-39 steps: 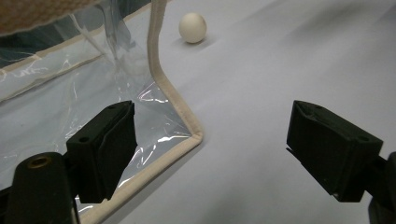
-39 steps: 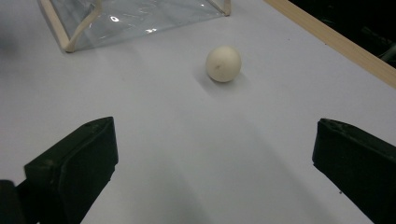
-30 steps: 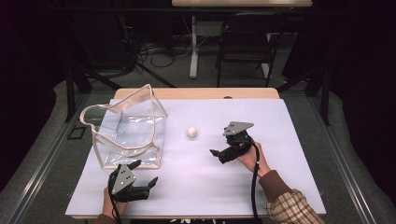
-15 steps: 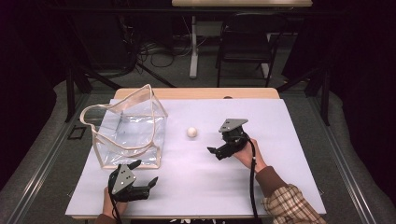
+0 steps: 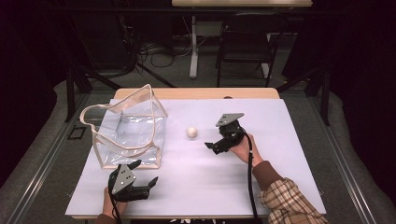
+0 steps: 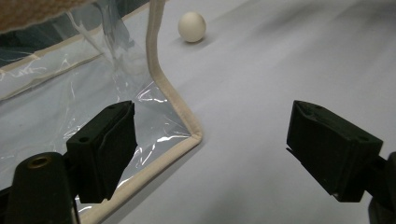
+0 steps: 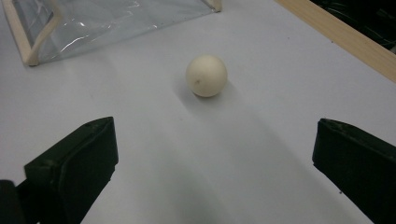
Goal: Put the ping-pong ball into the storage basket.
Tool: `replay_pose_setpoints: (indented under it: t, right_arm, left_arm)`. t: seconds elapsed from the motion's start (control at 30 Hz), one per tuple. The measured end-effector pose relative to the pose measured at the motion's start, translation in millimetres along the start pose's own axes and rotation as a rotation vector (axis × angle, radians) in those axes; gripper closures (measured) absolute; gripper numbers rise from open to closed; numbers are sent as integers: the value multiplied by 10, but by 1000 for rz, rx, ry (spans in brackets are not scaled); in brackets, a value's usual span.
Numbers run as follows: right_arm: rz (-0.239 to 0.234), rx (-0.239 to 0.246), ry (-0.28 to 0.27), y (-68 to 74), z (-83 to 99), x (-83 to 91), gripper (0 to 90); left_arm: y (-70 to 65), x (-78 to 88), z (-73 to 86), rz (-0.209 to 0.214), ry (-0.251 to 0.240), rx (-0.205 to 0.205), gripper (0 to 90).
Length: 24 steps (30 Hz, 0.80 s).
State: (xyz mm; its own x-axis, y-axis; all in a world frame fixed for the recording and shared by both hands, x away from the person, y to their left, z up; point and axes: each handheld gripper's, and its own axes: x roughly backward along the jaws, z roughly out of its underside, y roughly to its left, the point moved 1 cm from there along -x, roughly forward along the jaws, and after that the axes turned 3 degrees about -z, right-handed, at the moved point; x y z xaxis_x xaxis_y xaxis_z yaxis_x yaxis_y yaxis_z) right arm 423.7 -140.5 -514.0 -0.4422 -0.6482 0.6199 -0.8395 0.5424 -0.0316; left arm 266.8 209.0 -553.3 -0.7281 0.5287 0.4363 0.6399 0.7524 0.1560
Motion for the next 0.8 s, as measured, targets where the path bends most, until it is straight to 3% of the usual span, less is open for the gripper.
replay_pose_setpoints:
  t: [0.8]
  right_arm:
    - [-13, 3, 30, -95, -149, -210, 0]
  left_arm:
    - [5, 5, 0, 0, 0, -6, 161]
